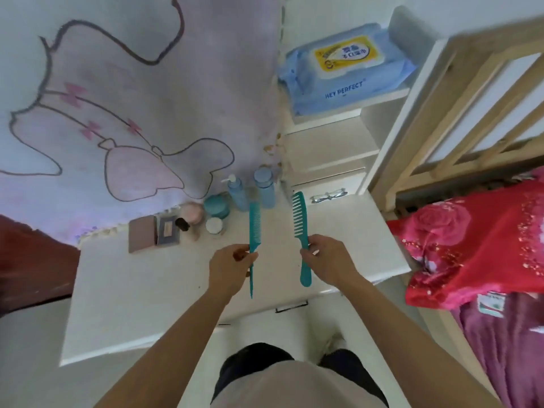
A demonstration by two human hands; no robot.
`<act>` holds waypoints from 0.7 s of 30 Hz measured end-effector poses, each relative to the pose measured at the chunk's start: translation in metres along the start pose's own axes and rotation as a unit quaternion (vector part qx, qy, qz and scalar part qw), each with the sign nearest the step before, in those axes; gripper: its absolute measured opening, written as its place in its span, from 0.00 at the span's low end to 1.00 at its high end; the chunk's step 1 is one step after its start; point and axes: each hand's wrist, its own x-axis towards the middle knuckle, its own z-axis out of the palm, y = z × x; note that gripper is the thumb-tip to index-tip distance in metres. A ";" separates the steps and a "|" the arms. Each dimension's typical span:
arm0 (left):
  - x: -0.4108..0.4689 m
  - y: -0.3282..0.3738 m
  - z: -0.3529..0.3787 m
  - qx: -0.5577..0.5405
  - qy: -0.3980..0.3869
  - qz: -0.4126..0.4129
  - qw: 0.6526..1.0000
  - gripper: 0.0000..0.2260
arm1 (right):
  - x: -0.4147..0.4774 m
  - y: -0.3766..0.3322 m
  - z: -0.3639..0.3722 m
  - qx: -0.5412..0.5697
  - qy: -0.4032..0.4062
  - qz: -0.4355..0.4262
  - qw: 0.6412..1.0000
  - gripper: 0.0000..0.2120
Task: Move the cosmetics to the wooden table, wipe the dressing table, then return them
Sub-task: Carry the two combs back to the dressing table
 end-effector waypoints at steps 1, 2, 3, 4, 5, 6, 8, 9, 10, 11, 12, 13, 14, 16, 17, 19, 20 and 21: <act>0.002 0.000 0.009 0.004 0.010 -0.020 1.000 0.08 | 0.010 0.004 -0.003 -0.010 -0.019 -0.007 1.000 0.10; 0.004 -0.001 0.016 0.001 0.018 -0.042 0.999 0.08 | 0.019 0.007 -0.004 -0.023 -0.036 -0.014 0.999 0.10; 0.007 -0.002 0.023 -0.005 0.023 -0.063 0.998 0.07 | 0.026 0.010 -0.004 -0.035 -0.052 -0.019 0.998 0.10; 0.010 -0.004 0.030 -0.007 0.026 -0.082 0.996 0.08 | 0.033 0.014 -0.003 -0.043 -0.067 -0.019 0.997 0.11; 0.014 -0.007 0.036 -0.007 0.026 -0.098 0.995 0.08 | 0.040 0.017 -0.001 -0.050 -0.081 -0.015 0.995 0.11; 0.019 -0.011 0.042 -0.004 0.025 -0.111 0.994 0.08 | 0.047 0.019 0.002 -0.057 -0.095 -0.010 0.994 0.11; 0.033 -0.018 0.051 0.008 0.023 -0.131 0.991 0.08 | 0.062 0.022 0.009 -0.069 -0.116 0.001 0.991 0.11; 0.042 -0.023 0.055 0.016 0.022 -0.138 0.990 0.09 | 0.068 0.024 0.013 -0.071 -0.123 0.007 0.990 0.10; 0.052 -0.027 0.058 0.022 0.020 -0.143 0.989 0.09 | 0.074 0.024 0.017 -0.071 -0.128 0.013 0.989 0.10; 0.061 -0.031 0.061 0.028 0.015 -0.146 0.989 0.10 | 0.079 0.025 0.021 -0.072 -0.132 0.021 0.988 0.10; 0.071 -0.034 0.064 0.033 0.009 -0.148 0.988 0.10 | 0.083 0.025 0.025 -0.072 -0.136 0.030 0.988 0.11; 0.079 -0.037 0.066 0.037 0.003 -0.149 0.988 0.11 | 0.087 0.026 0.030 -0.071 -0.141 0.040 0.987 0.11; 0.088 -0.039 0.069 0.039 -0.004 -0.150 0.988 0.11 | 0.091 0.026 0.035 -0.070 -0.144 0.048 0.986 0.12; 0.103 -0.041 0.072 0.040 -0.016 -0.153 0.987 0.12 | 0.103 0.026 0.043 -0.070 -0.140 0.062 0.986 0.13; 0.111 -0.043 0.072 0.041 -0.019 -0.153 0.987 0.13 | 0.110 0.025 0.047 -0.067 -0.133 0.070 0.986 0.12; 0.126 -0.045 0.072 0.049 -0.020 -0.149 0.987 0.12 | 0.125 0.021 0.055 -0.066 -0.108 0.083 0.989 0.12; 0.133 -0.046 0.072 0.055 -0.018 -0.149 0.987 0.12 | 0.131 0.019 0.059 -0.065 -0.093 0.089 0.989 0.12; 0.140 -0.047 0.070 0.060 -0.014 -0.150 0.987 0.12 | 0.137 0.017 0.064 -0.057 -0.081 0.098 0.990 0.13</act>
